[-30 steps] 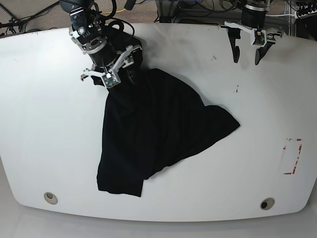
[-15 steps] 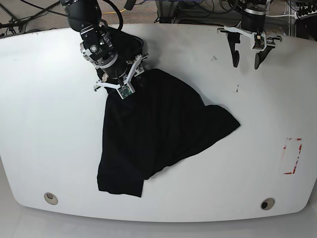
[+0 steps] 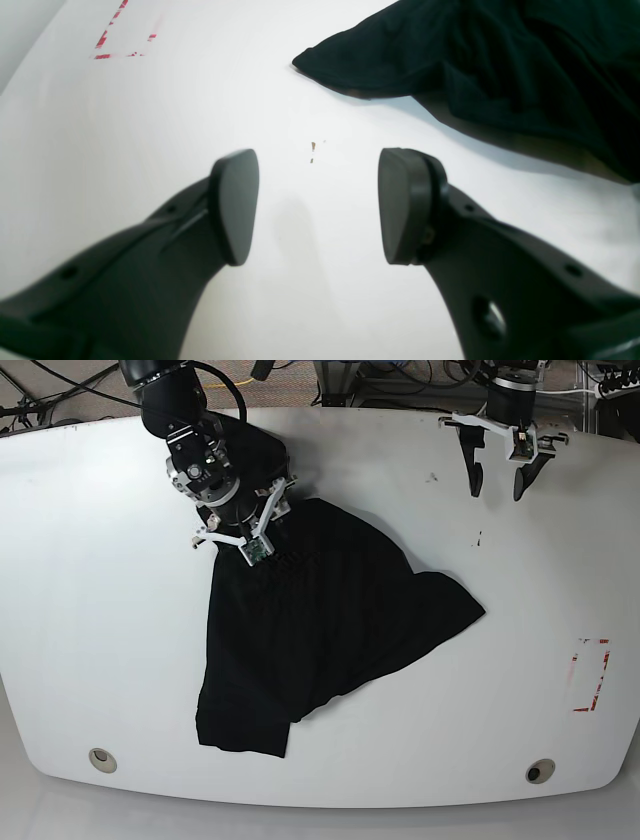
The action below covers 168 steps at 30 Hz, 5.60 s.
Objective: Fold the T-shirt properly
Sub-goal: 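Lower the right gripper onto the bunched shirt and grasp it, then lower the left gripper and grasp the shirt edge opposite the right gripper, then lift the shirt with both grippers and spread it apart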
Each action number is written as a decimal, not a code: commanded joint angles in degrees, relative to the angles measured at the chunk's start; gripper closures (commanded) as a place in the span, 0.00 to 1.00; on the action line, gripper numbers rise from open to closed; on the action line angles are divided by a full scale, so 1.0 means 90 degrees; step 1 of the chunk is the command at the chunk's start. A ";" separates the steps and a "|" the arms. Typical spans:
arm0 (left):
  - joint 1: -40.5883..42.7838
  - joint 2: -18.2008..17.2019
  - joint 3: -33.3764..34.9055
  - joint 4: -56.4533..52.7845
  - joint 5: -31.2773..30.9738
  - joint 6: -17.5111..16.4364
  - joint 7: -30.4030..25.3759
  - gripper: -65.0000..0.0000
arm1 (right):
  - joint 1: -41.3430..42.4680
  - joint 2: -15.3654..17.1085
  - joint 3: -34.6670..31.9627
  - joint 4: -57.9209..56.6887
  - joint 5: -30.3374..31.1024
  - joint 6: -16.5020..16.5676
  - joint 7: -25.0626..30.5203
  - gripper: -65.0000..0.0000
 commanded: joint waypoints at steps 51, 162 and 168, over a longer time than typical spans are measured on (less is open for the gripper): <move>-0.1606 0.0280 -0.0371 0.0132 -0.0053 0.0043 0.1606 0.45 | 0.0398 -0.0279 0.0422 -0.0104 0.0037 -0.0007 0.0105 1.00; -0.5963 -0.0160 -0.1680 -0.1988 -0.0786 -0.1081 0.6373 1.00 | 0.2146 -0.0386 0.5716 -0.1394 0.0086 0.0032 -0.0501 1.00; -0.5318 -0.0218 -0.1982 -0.1802 -0.0825 -0.1257 0.6549 1.00 | 0.1902 -0.0484 0.6039 -0.1569 0.0086 0.0032 -0.0941 1.00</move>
